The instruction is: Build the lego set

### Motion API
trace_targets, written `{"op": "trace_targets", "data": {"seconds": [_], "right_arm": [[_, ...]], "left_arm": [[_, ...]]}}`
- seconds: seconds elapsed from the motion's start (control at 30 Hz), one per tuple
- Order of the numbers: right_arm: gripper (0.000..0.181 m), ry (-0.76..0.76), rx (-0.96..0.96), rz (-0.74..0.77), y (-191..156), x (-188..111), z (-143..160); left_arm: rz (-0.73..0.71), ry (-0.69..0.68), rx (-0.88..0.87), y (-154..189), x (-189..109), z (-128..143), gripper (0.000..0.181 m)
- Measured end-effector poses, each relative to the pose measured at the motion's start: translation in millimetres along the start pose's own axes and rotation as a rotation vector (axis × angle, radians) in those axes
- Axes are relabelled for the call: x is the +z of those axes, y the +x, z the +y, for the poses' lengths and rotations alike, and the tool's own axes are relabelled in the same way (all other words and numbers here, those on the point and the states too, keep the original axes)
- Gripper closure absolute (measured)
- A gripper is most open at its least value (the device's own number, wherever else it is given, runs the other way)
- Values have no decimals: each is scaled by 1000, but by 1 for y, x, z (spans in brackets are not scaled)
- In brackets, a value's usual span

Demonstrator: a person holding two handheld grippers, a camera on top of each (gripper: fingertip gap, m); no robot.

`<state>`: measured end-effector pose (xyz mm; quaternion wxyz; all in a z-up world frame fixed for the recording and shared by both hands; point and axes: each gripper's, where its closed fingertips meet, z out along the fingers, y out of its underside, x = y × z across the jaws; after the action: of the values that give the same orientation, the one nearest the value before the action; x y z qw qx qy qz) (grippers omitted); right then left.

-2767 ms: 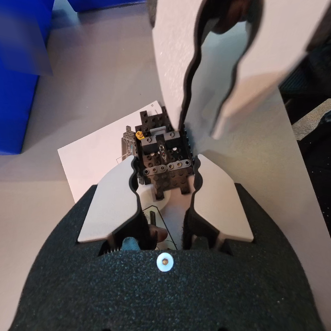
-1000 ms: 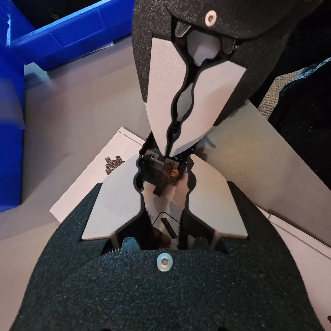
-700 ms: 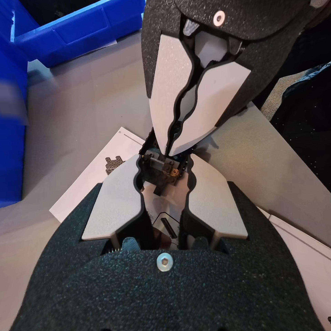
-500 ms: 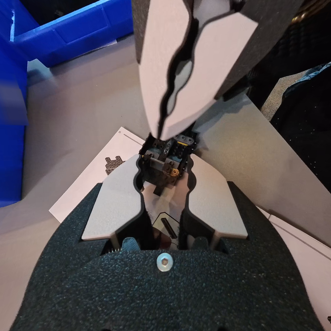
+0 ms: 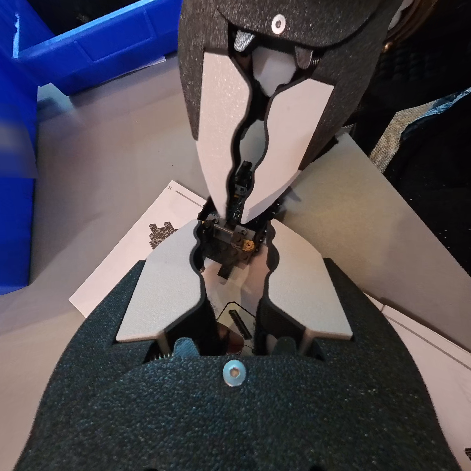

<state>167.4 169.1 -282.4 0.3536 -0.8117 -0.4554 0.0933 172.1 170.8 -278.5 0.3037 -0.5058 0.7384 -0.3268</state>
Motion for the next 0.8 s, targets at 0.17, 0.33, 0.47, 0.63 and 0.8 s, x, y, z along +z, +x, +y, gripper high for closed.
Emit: {"op": "trace_targets", "data": {"seconds": [0.17, 0.33, 0.47, 0.63, 0.8], "right_arm": [[181, 50, -53, 7, -3, 0, -1], [181, 125, -14, 68, -2, -1, -2], [181, 159, -20, 159, 3, -2, -4], [181, 287, 2, 198, 22, -28, -22], [158, 154, -32, 13, 2, -7, -4]], "left_arm": [[-2, -1, 2, 0, 0, 0, 134], [-11, -1, 1, 0, 0, 0, 134], [-20, -3, -6, -2, 0, 1, 134], [-10, -2, -5, 0, 0, 1, 134], [-9, -2, -6, 0, 0, 1, 134]]}}
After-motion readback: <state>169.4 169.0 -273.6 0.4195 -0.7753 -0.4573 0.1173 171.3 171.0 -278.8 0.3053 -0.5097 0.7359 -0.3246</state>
